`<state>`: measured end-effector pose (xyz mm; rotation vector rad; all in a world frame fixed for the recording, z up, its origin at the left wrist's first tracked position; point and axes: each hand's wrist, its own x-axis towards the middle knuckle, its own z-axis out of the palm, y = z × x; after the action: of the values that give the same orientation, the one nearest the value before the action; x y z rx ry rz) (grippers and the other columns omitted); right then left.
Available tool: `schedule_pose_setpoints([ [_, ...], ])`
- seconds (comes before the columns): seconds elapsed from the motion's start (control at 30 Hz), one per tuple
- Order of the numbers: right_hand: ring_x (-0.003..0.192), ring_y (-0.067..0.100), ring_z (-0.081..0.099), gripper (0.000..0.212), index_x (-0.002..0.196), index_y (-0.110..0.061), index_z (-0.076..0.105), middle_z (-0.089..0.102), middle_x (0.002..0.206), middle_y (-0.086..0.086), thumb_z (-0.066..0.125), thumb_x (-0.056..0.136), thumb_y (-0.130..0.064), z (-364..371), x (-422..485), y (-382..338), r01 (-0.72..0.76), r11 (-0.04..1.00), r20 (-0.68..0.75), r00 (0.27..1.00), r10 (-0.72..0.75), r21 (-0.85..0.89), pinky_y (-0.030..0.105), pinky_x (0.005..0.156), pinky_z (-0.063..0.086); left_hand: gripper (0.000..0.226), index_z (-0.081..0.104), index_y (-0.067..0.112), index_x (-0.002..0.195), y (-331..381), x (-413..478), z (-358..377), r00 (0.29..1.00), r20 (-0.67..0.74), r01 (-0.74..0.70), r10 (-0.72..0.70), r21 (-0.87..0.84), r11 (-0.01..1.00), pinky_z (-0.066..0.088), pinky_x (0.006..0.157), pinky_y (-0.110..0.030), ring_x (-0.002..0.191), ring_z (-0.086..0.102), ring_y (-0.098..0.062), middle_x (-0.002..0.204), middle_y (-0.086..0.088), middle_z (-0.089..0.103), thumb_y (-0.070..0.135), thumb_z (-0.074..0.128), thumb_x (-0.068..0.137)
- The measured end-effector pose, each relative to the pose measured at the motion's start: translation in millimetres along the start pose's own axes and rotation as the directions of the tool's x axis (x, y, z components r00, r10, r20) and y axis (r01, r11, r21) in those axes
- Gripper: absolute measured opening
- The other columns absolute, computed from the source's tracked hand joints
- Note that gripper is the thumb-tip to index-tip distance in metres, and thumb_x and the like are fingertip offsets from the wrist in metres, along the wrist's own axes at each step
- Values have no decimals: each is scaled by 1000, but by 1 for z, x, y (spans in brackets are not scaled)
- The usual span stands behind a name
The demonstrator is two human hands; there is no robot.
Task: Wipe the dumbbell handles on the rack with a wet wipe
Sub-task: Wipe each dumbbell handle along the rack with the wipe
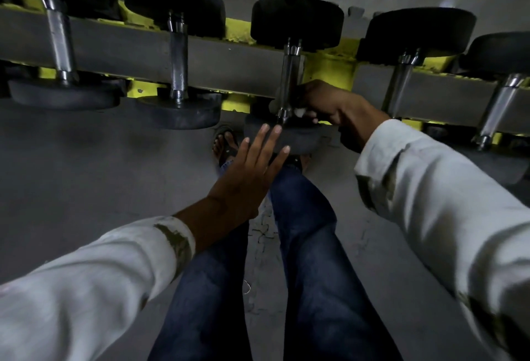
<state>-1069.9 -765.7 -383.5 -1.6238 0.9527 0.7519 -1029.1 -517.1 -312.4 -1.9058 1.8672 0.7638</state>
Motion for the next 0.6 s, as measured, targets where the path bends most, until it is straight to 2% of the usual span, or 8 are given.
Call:
schedule_pose_setpoints([
  [0.07,40,12,37,10,98,1,68,54,70,13,66,89,-4,-8,-3,7,-62,995,53,997,58,78,18,38,34,125,-16,-2,159,0,-1,-1,1000,-26,10,-10,4,1000,23,121,-62,152,-4,-57,159,-40,-22,55,66,83],
  [0.13,38,11,36,9,92,-7,69,52,67,12,75,86,-8,-11,-11,10,-98,987,16,995,97,125,15,38,31,120,-14,-3,159,-1,-1,-1,999,-47,12,-11,21,1000,24,120,-62,152,-1,-57,159,-41,-20,53,63,85],
  [0.23,35,5,38,12,85,-6,66,53,60,9,75,82,1,-4,-16,8,-79,976,-43,995,90,204,16,40,31,114,-11,-2,160,-2,2,2,999,-47,4,-4,-5,1000,25,120,-63,151,-2,-58,159,-41,-19,48,62,88],
  [0.3,46,11,49,16,74,-4,62,59,59,16,69,78,9,2,-9,2,-57,982,-40,997,65,180,21,48,38,110,-8,-2,160,-1,2,1,997,-71,21,-21,-1,1000,27,119,-62,151,1,-58,160,-42,-17,48,61,91],
  [0.37,55,18,51,18,65,-7,59,59,66,23,67,73,7,6,1,-2,-63,992,-49,996,68,107,24,49,38,111,-13,-2,159,0,2,4,999,-41,10,-9,17,1000,26,120,-62,151,-1,-57,159,-42,-18,50,58,92],
  [0.43,56,18,49,14,62,-4,61,56,66,16,68,71,4,9,4,1,-71,995,-81,994,77,77,24,48,37,117,-16,-2,159,-1,1,1,1000,-28,7,-7,5,1000,25,120,-61,151,-2,-57,159,-41,-19,54,59,89],
  [0.5,66,16,51,11,66,-3,62,56,69,9,70,72,1,13,0,7,-40,996,-135,990,51,80,28,59,40,119,-14,-3,159,0,0,-3,999,-45,14,-13,8,1000,25,120,-61,151,-2,-57,159,-41,-19,53,62,86],
  [0.6,77,19,57,18,72,-18,61,62,79,3,76,73,-9,21,-17,6,66,997,-211,975,-73,-39,28,67,44,118,-16,-3,159,0,-1,-3,1000,-15,16,-16,-18,1000,23,121,-62,151,-4,-58,159,-41,-20,51,62,87],
])
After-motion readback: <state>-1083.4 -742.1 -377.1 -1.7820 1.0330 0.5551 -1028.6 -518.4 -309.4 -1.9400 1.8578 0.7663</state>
